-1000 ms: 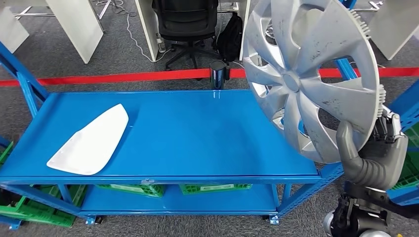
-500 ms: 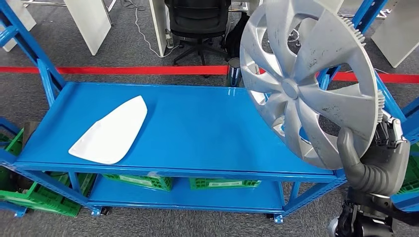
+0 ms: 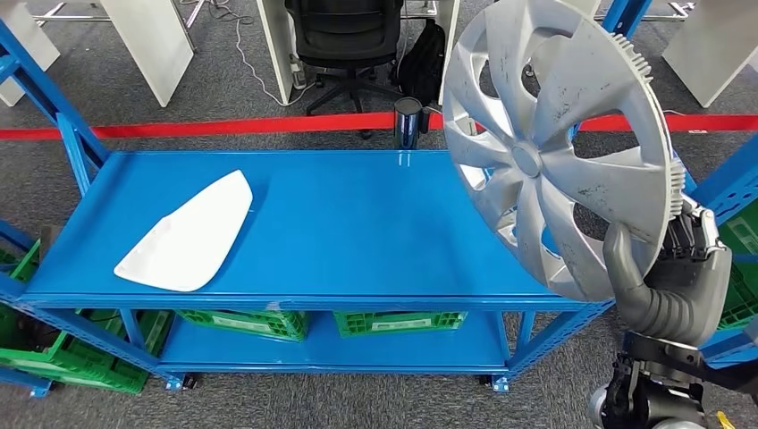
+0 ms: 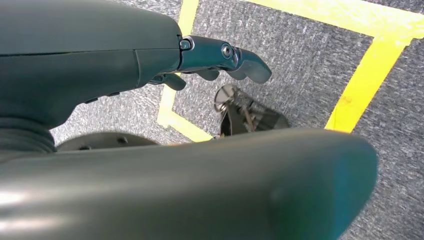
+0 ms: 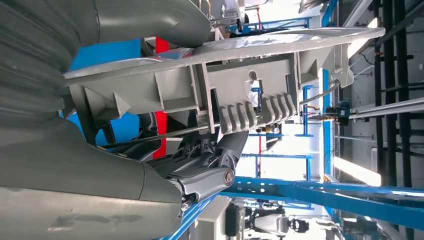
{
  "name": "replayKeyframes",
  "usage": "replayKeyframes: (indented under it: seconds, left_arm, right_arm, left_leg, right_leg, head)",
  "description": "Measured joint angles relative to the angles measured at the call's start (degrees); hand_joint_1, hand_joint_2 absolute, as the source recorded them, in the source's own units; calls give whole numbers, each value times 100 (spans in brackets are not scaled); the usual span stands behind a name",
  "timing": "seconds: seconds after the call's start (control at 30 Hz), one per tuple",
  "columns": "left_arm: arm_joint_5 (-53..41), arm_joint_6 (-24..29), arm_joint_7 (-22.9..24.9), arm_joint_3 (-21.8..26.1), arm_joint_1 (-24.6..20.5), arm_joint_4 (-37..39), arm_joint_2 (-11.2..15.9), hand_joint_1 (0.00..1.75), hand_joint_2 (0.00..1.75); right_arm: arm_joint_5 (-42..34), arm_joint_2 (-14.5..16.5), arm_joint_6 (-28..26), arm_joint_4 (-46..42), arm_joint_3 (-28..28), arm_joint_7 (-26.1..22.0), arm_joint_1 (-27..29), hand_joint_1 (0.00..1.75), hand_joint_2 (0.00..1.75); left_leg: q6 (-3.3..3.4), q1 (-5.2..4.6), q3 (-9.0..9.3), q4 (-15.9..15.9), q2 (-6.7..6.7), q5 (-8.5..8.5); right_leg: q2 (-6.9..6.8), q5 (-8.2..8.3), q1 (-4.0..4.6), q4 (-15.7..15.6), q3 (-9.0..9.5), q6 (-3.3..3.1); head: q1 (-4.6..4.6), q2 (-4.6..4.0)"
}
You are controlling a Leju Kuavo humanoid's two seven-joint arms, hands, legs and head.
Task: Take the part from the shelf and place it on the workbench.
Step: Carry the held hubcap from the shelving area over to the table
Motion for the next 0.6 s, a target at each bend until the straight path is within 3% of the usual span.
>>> replayKeyframes:
  seconds: [0.07,0.1,0.2,0.27,0.37,0.4,0.43,0.47,0.53,0.6]
  left_arm:
    - [1,0,-1,1,-13,0,-1,0,0]
    - [1,-1,-1,1,-16,0,-2,0,0]
    - [3,-1,1,2,-5,1,-4,0,0]
    - [7,2,1,3,-3,2,-2,0,0]
    - [13,3,0,4,-4,4,3,0,0]
    - [16,3,1,4,-2,4,3,0,0]
    - [19,3,1,4,0,4,3,0,0]
    - [21,3,2,4,1,4,3,0,0]
    - [30,5,7,4,-2,4,-3,0,0]
    - [39,10,21,5,-7,3,-10,0,0]
  right_arm:
    - [15,-1,-14,1,-4,3,-1,175,175]
    - [23,-1,-25,1,-7,4,-2,175,175]
    - [55,-3,-80,1,-18,14,3,175,175]
    - [88,-11,-116,1,-34,34,10,175,175]
    - [131,-20,-165,1,-50,60,23,175,175]
    - [141,-20,-184,1,-54,67,35,175,175]
    - [153,-20,-209,1,-60,76,50,175,175]
    - [172,-21,-245,1,-70,88,67,175,175]
    - [241,-24,-346,1,-102,130,88,175,175]
    - [363,-28,-470,-3,-138,183,102,175,175]
  left_leg:
    - [12,6,385,-679,-9,166]
    - [37,-1,471,-832,-17,178]
    - [166,-19,460,-854,-29,235]
    - [255,-8,422,-874,-28,297]
    - [330,-41,328,-869,-31,360]
    - [340,-58,296,-860,-30,376]
    - [343,-73,264,-848,-30,390]
    - [345,-88,239,-837,-30,403]
    - [336,-113,211,-828,-30,430]
    - [296,-123,180,-827,-25,470]
  right_leg:
    - [10,6,2,42,-32,78]
    - [15,18,7,54,-50,124]
    - [22,60,-7,62,-111,243]
    - [22,-139,-20,307,-245,289]
    - [20,-719,-18,1331,-632,310]
    - [20,-815,-12,1587,-713,307]
    - [20,-806,-1,1644,-699,291]
    - [20,-699,15,1468,-567,261]
    - [18,-419,61,688,-98,154]
    - [13,-301,109,135,216,65]
  head:
    - [-55,0]
    - [-65,0]
    - [-44,0]
    - [-4,0]
    - [126,0]
    - [152,0]
    - [168,0]
    - [184,0]
    - [213,0]
    - [223,0]
